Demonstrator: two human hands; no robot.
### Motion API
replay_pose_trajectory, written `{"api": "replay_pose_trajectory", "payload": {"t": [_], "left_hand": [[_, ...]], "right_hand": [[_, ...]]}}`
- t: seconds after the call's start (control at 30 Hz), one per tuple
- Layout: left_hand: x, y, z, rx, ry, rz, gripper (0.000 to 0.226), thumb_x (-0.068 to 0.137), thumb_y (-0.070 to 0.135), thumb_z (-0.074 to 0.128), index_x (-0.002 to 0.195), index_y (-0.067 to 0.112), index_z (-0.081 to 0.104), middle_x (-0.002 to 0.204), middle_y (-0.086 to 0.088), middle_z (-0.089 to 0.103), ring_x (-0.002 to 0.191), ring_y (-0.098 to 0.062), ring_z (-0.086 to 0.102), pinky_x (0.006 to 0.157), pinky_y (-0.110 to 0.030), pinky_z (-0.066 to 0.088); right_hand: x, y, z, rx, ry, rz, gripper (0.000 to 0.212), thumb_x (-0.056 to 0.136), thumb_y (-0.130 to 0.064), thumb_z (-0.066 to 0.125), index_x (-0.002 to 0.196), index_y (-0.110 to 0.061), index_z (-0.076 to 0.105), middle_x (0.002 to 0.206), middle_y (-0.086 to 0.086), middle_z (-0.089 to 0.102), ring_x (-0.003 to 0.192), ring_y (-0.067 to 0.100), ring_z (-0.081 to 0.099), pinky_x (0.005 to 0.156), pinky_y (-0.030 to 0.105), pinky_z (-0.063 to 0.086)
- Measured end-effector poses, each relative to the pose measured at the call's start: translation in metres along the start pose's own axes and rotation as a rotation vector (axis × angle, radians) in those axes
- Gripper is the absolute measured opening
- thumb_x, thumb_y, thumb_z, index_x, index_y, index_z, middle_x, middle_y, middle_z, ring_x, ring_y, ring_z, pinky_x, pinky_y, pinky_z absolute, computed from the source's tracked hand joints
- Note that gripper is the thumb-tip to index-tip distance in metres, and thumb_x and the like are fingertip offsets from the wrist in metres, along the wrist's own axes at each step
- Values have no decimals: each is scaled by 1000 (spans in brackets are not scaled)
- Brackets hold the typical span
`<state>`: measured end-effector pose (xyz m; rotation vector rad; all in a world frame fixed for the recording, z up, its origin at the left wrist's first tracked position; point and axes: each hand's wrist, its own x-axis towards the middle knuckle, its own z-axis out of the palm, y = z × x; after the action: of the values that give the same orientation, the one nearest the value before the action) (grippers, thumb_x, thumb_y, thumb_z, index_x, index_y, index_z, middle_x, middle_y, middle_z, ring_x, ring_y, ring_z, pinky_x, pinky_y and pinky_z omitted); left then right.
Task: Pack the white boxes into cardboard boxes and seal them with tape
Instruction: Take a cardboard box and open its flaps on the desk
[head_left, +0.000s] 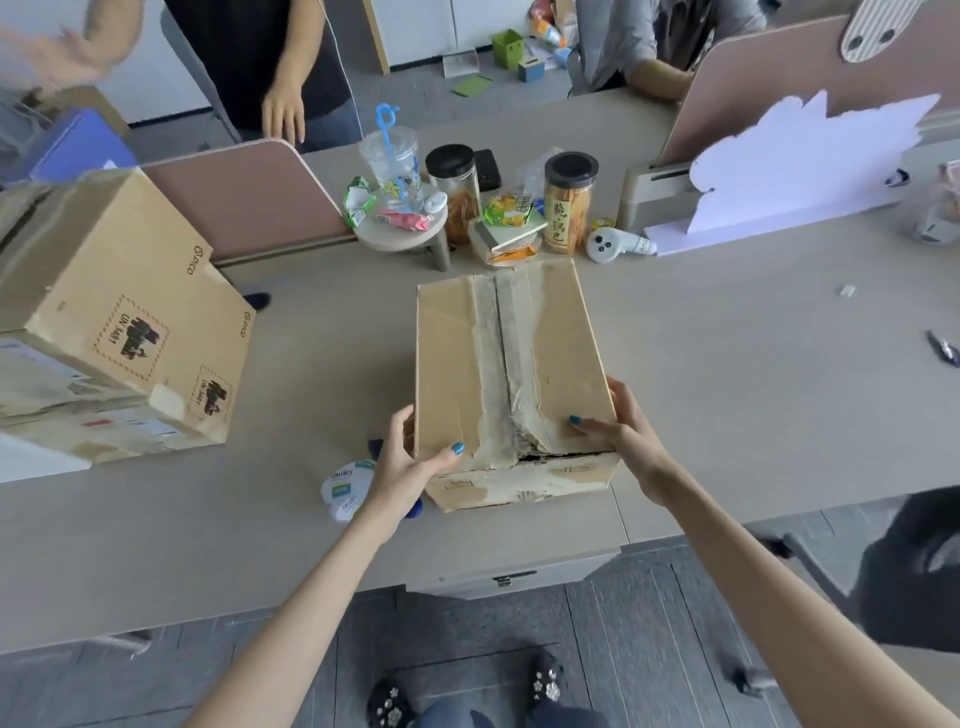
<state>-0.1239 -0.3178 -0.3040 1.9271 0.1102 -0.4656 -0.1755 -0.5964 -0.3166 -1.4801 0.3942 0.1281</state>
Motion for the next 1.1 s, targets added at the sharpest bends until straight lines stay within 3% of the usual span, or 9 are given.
{"api": "replay_pose_trajectory", "payload": {"t": [0.2, 0.3, 0.47, 0.6, 0.77, 0.9, 0.97, 1.03, 1.1], "left_hand": [[-3, -5, 7, 42, 26, 14, 83, 83, 22, 79, 149, 26, 29, 132, 11, 51, 117, -7, 54, 106, -35, 42], [-6, -8, 6, 239, 71, 125, 89, 85, 30, 76, 155, 24, 21, 153, 4, 33, 139, -16, 34, 114, -39, 32], [-16, -6, 2, 879, -9, 472, 94, 87, 52, 65, 158, 23, 10, 165, 5, 2, 150, -15, 1, 115, -42, 23], [-14, 0, 0, 1050, -3, 537, 85, 89, 49, 63, 157, 20, 20, 163, -2, 17, 150, -19, 10, 115, -47, 30], [-18, 11, -5, 1106, -24, 739, 73, 88, 30, 70, 151, 13, 36, 145, -9, 49, 130, -25, 50, 108, -44, 40], [-31, 17, -4, 1057, 106, 826, 78, 77, 7, 79, 145, 7, 40, 119, -14, 62, 82, -22, 66, 56, -34, 60], [-37, 22, -1, 986, 216, 862, 83, 71, -7, 73, 144, 7, 36, 128, -15, 54, 86, -27, 66, 54, -37, 59], [-38, 30, 1, 997, 335, 898, 87, 67, -16, 62, 146, 8, 33, 143, -15, 40, 115, -34, 57, 78, -43, 58], [-37, 38, 0, 1139, 431, 903, 87, 61, -19, 55, 142, 8, 40, 150, -20, 36, 130, -36, 44, 98, -47, 45]], "right_hand": [[1, 6, -3, -94, 17, 2, 64, 87, -3, 68, 139, -25, 37, 135, 4, 53, 103, 6, 57, 74, 13, 52], [-1, 3, -3, -395, 96, -94, 84, 87, -20, 73, 153, -21, 22, 153, -3, 34, 131, 10, 40, 106, 30, 40], [-10, -10, -3, -1077, 39, -354, 92, 77, -54, 74, 152, -28, 25, 163, -12, 9, 148, 11, 12, 108, 39, 35], [-13, -14, -3, -1253, -64, -419, 99, 76, -55, 74, 154, -27, 21, 162, -11, 14, 149, 10, 10, 115, 37, 28], [-20, -16, -4, -1424, 5, -596, 65, 90, -50, 57, 143, -14, 43, 152, 0, 41, 139, 20, 40, 97, 39, 50], [-32, -21, -3, -1413, 76, -705, 48, 91, -32, 50, 132, -7, 48, 140, 7, 53, 116, 24, 61, 57, 31, 55], [-38, -26, 4, -1376, 146, -765, 60, 81, -5, 59, 138, -4, 43, 146, 10, 48, 126, 24, 54, 77, 34, 57], [-41, -32, 12, -1409, 221, -913, 70, 75, 10, 52, 143, -1, 41, 150, 14, 42, 138, 26, 40, 111, 37, 40], [-39, -39, 17, -1495, 246, -1098, 58, 80, 11, 44, 137, 2, 50, 145, 18, 47, 138, 30, 40, 117, 41, 28]]}}
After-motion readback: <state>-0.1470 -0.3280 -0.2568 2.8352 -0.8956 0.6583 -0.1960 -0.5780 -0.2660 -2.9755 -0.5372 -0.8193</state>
